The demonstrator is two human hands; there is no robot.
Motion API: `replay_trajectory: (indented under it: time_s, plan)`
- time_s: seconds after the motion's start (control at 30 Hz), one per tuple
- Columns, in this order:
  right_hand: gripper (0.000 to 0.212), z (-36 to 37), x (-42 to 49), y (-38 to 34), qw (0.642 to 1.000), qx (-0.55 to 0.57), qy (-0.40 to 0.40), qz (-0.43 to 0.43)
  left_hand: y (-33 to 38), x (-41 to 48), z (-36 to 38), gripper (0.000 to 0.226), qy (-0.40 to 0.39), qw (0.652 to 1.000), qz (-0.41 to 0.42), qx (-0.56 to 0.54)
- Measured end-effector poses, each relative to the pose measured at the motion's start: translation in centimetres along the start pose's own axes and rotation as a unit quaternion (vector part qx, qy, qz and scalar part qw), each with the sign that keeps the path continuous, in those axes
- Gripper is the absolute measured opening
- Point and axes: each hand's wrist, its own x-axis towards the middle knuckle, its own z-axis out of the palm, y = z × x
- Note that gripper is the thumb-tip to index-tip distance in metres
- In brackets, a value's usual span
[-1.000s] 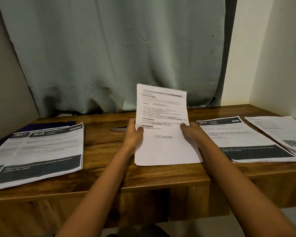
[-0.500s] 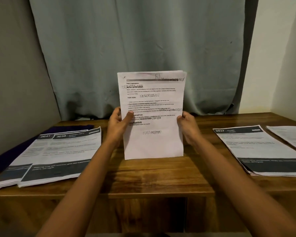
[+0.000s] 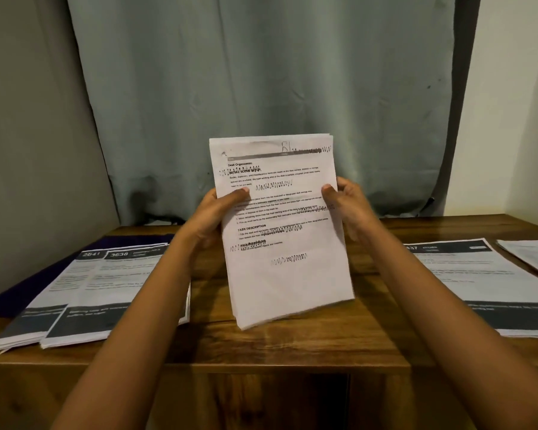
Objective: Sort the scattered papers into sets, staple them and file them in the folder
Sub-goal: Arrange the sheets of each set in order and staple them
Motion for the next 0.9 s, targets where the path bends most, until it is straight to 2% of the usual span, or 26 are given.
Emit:
replay_trajectory:
  time_s: [0.1, 0.27, 0.37, 0.47, 0.63, 0.9]
  plan:
    - [0.018, 0.1, -0.1, -0.1, 0.997, 0.059, -0.007, 0.053, 1.1, 0.6, 0.0, 0.018, -0.026, 0.998, -0.032, -0.041]
    - [0.015, 0.1, -0.3, 2.1, 0.984, 0.072, -0.001, 0.161, 0.4, 1.1, 0.7, 0.038, -0.011, 0.984, -0.054, -0.167]
    - [0.016, 0.1, -0.9, 4.3, 0.977, 0.067, -0.009, 0.203, -1.7, 1.1, 0.7, 0.031, 0.017, 0.967, -0.032, -0.252]
    - [0.018, 0.0, -1.6, 6.2, 0.972, 0.051, -0.019, 0.230, -3.7, 1.3, 0.5, 0.037, 0.035, 0.943, -0.012, -0.330]
    - [0.017, -0.1, -1.7, 7.9, 0.963, 0.027, -0.015, 0.267, -6.2, 1.9, 0.4, 0.026, 0.074, 0.929, -0.039, -0.361]
    - [0.015, 0.4, -1.5, 9.4, 0.956, -0.016, -0.007, 0.293, -8.1, 1.7, 0.4, 0.027, 0.112, 0.922, -0.064, -0.366]
